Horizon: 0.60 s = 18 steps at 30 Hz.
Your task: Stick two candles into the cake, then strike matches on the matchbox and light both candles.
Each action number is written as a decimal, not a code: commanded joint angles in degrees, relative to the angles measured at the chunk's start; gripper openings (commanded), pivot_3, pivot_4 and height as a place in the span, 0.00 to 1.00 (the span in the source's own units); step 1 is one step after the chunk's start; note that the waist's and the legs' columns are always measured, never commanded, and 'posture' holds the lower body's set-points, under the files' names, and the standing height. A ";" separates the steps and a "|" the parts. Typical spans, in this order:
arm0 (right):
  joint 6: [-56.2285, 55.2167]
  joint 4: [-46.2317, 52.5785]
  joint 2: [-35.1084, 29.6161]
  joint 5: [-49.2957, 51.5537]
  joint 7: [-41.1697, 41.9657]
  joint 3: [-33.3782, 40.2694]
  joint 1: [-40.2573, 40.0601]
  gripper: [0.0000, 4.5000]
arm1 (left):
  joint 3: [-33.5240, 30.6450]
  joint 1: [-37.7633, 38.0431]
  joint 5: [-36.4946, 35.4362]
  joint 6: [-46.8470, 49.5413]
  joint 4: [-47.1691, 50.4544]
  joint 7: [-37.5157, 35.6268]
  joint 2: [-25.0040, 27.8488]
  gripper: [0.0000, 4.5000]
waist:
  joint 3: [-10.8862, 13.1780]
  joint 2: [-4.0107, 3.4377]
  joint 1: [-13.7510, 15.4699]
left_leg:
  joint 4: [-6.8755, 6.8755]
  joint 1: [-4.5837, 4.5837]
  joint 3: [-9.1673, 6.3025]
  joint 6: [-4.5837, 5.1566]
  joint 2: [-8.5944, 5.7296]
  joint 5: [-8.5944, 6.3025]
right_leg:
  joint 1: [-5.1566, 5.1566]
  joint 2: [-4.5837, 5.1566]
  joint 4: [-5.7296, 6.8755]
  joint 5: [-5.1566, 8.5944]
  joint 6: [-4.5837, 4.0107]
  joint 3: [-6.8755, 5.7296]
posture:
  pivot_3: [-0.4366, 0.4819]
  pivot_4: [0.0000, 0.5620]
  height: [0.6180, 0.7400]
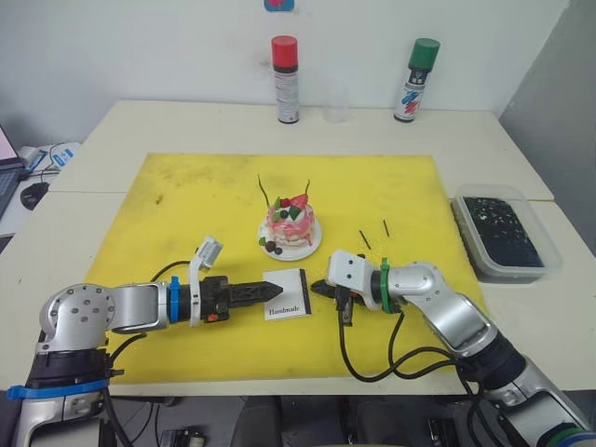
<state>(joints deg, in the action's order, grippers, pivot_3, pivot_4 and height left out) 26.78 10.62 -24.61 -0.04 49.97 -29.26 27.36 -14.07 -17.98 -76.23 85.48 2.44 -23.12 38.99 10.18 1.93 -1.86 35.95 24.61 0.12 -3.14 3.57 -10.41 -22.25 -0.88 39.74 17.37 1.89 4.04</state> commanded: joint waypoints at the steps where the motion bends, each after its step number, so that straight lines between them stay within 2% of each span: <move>1: -1.00 0.02 2.19 -0.38 0.73 -1.98 1.29 0.00 | 1.50 0.63 1.46 0.77 0.61 0.58 -1.40 1.00 | -0.01 0.00 0.01 | 0.00 0.00 -0.01 0.00 0.00 0.00 | 0.00 0.00 0.00 0.00 0.00 -0.01 | 0.48 0.27 1.00; 18: 0.04 -0.47 6.05 -0.28 1.87 -1.85 1.87 0.00 | 0.81 3.04 4.16 0.63 3.90 0.59 -3.73 1.00 | -0.01 0.00 0.15 | -0.02 0.00 0.01 -0.01 -0.06 0.00 | 0.01 0.07 -0.03 0.01 -0.01 0.01 | 0.48 0.27 1.00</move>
<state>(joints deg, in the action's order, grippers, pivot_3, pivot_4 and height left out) 26.83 8.82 -18.84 -0.94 51.30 -30.79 28.69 -15.09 -16.25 -73.07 85.42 6.03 -23.16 36.11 10.17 1.93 -1.71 35.93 24.61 0.13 -3.15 3.50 -10.42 -22.24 -0.81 39.70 17.39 1.88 4.05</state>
